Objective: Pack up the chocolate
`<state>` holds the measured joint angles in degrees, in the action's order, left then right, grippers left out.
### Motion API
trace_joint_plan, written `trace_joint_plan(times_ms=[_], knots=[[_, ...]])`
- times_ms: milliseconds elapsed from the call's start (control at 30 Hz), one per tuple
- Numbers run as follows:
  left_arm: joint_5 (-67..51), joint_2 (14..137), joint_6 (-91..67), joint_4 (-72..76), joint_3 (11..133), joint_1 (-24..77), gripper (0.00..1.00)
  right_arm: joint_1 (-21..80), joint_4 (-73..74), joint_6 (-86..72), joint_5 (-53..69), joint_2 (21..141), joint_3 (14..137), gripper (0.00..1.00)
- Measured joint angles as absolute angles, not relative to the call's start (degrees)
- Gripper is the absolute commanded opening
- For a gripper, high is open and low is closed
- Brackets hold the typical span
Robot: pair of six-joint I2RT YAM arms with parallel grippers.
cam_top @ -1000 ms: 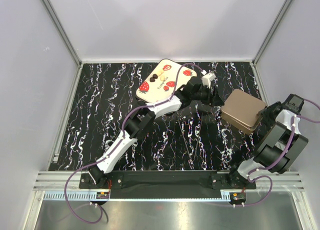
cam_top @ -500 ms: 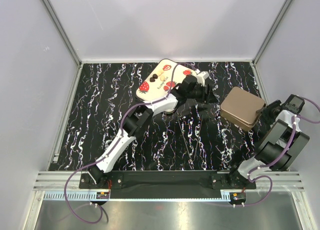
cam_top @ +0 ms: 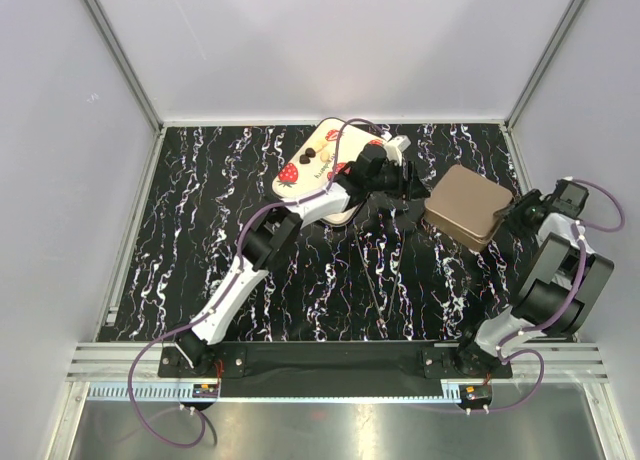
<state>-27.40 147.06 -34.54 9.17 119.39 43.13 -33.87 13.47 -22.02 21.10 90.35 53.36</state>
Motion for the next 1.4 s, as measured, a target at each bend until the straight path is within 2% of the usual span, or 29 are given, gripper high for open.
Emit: trace_joint_plan(times_ms=[333, 533, 700, 1133, 1400], knots=[[-27.51, 147.06, -34.09, 9.52, 119.52, 43.55, 0.71, -27.88, 12.78, -21.82, 22.0, 92.75, 55.33, 0.41], [-27.42, 147.06, -34.11, 10.09, 119.52, 43.07, 0.71, -27.0, 12.03, -21.93, 22.02, 93.08, 55.64, 0.3], [-27.4, 147.17, -34.46, 10.17, 120.88, 43.33, 0.71, -27.0, 11.27, -22.76, 21.65, 92.44, 55.05, 0.25], [-27.42, 147.17, -33.19, 9.96, 121.8, 43.94, 0.72, -26.59, 11.46, -24.05, 19.92, 91.92, 54.92, 0.22], [-27.4, 147.17, -32.75, 10.04, 121.69, 43.94, 0.71, -26.24, 14.5, -24.12, 14.83, 91.2, 55.18, 0.23]])
